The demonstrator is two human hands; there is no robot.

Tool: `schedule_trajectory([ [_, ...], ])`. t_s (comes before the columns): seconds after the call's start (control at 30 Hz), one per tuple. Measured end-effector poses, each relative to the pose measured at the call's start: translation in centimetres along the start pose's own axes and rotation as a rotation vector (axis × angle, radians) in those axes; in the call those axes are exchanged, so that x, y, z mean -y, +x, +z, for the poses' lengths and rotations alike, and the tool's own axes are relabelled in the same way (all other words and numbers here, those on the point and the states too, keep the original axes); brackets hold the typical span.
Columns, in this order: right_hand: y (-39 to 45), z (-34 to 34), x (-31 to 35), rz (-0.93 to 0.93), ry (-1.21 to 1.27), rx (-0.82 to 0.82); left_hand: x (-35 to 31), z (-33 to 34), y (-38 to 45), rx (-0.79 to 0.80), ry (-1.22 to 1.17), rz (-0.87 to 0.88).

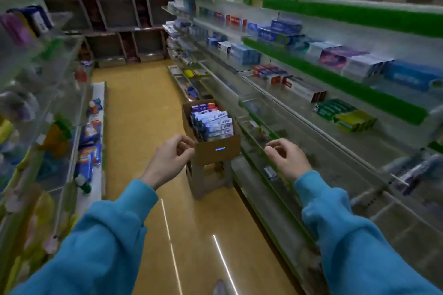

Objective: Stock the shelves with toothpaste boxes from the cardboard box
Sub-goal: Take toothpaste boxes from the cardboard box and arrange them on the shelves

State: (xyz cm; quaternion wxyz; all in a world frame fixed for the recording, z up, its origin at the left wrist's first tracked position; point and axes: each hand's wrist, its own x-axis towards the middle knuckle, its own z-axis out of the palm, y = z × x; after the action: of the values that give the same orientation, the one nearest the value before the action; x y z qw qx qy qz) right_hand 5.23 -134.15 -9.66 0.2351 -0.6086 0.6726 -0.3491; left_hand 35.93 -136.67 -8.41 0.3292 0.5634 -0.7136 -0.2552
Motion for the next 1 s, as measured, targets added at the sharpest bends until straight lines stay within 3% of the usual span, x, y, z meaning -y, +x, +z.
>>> schedule_trajectory([
  [0.17,12.4,4.5,-1.8,0.096,0.065,-0.026,3.3,-0.3,12.0,0.052,0.035,-0.026],
  [0.53,30.1,12.5,0.0,0.18,0.067,0.0,12.0,-2.6,31.1,0.084,0.043,-0.046],
  [0.77,38.0,18.9,-0.3,0.322,0.127,-0.129,20.2,-3.8,44.0,0.199,0.023,0.036],
  [1.0,43.6,24.4,1.0,0.46,0.24,-0.306,23.6,-3.1,57.3,0.444,0.068,0.189],
])
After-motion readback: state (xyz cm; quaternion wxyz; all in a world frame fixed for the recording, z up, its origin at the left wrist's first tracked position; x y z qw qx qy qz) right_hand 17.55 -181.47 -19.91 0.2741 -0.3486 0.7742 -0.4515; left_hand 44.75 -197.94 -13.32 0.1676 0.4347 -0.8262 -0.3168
